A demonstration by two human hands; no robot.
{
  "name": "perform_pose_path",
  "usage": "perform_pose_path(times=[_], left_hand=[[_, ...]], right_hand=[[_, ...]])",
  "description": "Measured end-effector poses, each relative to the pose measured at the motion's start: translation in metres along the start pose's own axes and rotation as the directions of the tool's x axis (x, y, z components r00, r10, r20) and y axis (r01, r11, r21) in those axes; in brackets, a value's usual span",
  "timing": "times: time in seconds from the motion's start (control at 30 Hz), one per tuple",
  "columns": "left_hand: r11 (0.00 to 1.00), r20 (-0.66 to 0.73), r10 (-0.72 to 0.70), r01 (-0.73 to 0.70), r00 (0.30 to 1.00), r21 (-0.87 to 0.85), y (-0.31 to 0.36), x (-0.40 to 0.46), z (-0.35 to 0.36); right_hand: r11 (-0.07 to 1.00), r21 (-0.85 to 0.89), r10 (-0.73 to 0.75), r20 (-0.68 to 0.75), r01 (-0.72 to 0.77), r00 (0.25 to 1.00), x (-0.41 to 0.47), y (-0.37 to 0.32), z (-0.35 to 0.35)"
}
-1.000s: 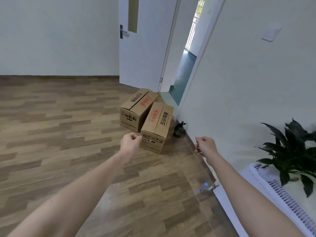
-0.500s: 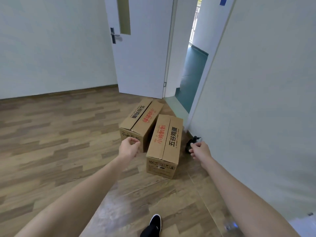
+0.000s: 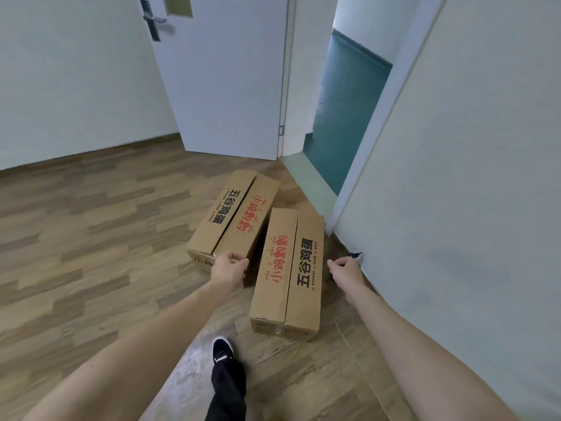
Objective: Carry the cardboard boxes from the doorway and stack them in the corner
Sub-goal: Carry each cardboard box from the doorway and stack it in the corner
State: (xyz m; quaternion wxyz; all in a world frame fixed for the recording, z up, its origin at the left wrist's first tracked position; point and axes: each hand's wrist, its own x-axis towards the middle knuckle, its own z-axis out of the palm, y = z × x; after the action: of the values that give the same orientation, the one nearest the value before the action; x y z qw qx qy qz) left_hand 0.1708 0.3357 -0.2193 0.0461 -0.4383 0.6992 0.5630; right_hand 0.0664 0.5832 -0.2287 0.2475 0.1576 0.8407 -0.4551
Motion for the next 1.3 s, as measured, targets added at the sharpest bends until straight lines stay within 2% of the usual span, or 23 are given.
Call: perform_pose_path(times=[0.27, 0.4, 0.67, 0.83, 0.97, 1.17, 1.3], left_hand=[[0.996, 0.138, -0.04, 0.028, 0.99, 0.085, 0.072, 0.184, 0.055], [0.991, 0.173, -0.079, 0.059, 0.982, 0.12, 0.077, 0.261, 0.09], [0.951, 0.161, -0.247, 0.207, 0.956, 0.228, -0.036, 0.415, 0.191], [0.92, 0.132, -0.357, 0.323, 0.925, 0.223, -0.104, 0.466, 0.236], [0.905, 0.159, -0.41, 0.379, 0.898, 0.192, -0.128, 0.49, 0.264], [0.912, 0.159, -0.397, 0.369, 0.904, 0.177, -0.157, 0.534, 0.286], [0.9, 0.156, -0.425, 0.399, 0.892, 0.174, -0.171, 0.545, 0.293]], right_hand=[[0.993, 0.028, 0.116, -0.06, -0.114, 0.991, 0.13, -0.064, 0.045], [0.983, 0.072, 0.174, -0.097, -0.168, 0.98, 0.203, -0.068, 0.065], [0.944, 0.027, 0.33, -0.065, -0.328, 0.942, 0.368, 0.024, 0.125], [0.909, -0.036, 0.413, -0.033, -0.415, 0.91, 0.434, 0.103, 0.154], [0.888, -0.048, 0.458, 0.0, -0.458, 0.889, 0.47, 0.142, 0.172], [0.904, -0.121, 0.41, -0.017, -0.409, 0.912, 0.519, 0.178, 0.202], [0.898, -0.026, 0.438, -0.009, -0.438, 0.899, 0.534, 0.181, 0.21]])
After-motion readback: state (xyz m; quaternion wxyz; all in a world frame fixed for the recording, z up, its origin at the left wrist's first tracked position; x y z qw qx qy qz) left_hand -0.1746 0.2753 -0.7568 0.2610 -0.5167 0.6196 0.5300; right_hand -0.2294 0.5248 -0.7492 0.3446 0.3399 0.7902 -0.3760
